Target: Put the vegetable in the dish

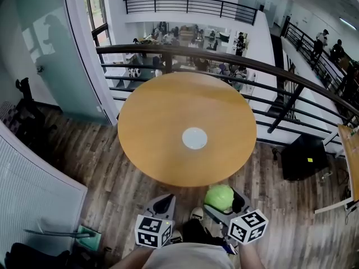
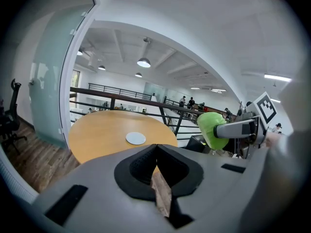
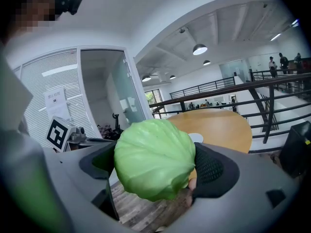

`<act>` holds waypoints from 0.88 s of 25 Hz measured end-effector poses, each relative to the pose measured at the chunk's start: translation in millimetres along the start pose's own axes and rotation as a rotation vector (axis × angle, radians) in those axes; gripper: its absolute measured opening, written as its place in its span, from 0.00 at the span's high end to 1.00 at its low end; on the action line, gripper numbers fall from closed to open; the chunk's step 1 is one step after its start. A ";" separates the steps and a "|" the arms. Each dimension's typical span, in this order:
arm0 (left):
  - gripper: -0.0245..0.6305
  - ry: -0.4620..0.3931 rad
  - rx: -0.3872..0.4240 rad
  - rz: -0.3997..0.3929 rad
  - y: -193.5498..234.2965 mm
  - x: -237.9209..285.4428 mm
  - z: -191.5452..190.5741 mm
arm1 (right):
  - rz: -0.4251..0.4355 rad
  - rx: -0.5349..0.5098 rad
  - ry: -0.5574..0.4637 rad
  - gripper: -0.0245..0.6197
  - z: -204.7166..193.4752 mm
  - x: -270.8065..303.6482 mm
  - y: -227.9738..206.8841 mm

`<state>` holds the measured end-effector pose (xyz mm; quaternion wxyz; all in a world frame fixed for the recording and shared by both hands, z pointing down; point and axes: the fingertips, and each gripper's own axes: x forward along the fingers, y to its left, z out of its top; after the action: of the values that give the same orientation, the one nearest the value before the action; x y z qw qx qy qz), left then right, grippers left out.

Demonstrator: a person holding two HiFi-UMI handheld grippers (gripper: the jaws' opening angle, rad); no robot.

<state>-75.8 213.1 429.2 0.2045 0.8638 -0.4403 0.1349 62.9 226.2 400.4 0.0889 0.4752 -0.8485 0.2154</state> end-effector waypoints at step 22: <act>0.93 -0.024 -0.032 0.071 73.4 140.7 92.5 | 0.075 -0.006 0.034 0.22 82.1 132.6 -112.8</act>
<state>-49.7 31.3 423.1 0.2081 0.8457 -0.4754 0.1247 92.0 36.0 406.1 0.0966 0.4390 -0.8648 0.2238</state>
